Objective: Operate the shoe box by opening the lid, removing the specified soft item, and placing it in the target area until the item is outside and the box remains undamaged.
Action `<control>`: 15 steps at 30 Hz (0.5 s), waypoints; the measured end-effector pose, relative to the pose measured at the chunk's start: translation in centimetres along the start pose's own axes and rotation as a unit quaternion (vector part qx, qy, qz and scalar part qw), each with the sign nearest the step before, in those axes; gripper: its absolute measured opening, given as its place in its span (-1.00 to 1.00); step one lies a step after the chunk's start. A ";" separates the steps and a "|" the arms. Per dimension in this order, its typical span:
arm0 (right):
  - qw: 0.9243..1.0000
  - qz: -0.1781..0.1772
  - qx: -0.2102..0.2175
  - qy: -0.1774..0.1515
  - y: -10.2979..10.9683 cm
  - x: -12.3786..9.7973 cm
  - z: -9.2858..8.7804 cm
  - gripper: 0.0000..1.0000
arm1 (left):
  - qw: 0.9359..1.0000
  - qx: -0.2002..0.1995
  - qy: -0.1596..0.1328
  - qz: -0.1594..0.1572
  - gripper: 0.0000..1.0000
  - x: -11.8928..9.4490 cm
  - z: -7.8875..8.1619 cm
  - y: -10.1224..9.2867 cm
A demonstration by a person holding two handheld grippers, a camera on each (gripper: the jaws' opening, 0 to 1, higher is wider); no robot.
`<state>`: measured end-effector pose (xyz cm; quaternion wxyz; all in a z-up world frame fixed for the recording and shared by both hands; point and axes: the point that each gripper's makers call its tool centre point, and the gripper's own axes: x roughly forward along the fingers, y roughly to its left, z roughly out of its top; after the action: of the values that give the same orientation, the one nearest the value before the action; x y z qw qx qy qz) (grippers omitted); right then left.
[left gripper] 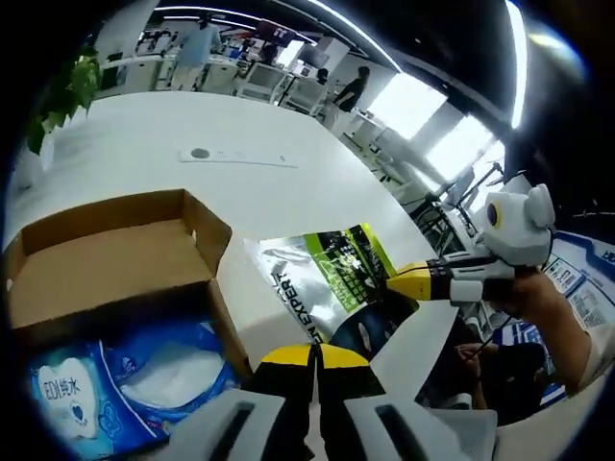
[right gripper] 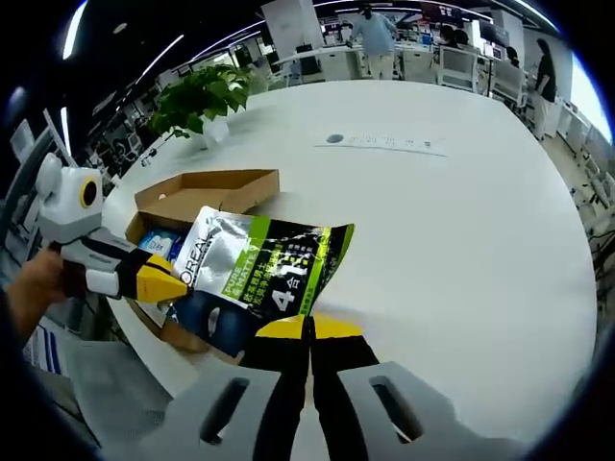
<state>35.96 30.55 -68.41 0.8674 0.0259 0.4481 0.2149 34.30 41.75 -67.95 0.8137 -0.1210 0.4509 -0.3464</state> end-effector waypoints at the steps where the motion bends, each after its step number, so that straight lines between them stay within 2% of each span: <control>1: 1.000 -0.001 0.001 0.000 -0.3 0.0 0.0 -1.00 | 1.000 0.000 0.001 0.000 -1.00 0.2 0.0 -0.1; 9: 1.000 -0.011 0.006 0.004 -2.3 0.2 -0.2 -1.00 | 1.000 -0.010 0.018 -0.005 -1.00 2.4 0.2 -0.5; 15: 1.000 -0.017 0.006 0.007 -3.4 1.1 -0.2 -1.00 | 0.999 -0.034 0.026 -0.007 -1.00 3.6 0.6 -0.2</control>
<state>37.56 27.88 -70.17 0.8674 0.0222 0.4562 0.1977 36.04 39.13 -69.86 0.7947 -0.1425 0.4827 -0.3393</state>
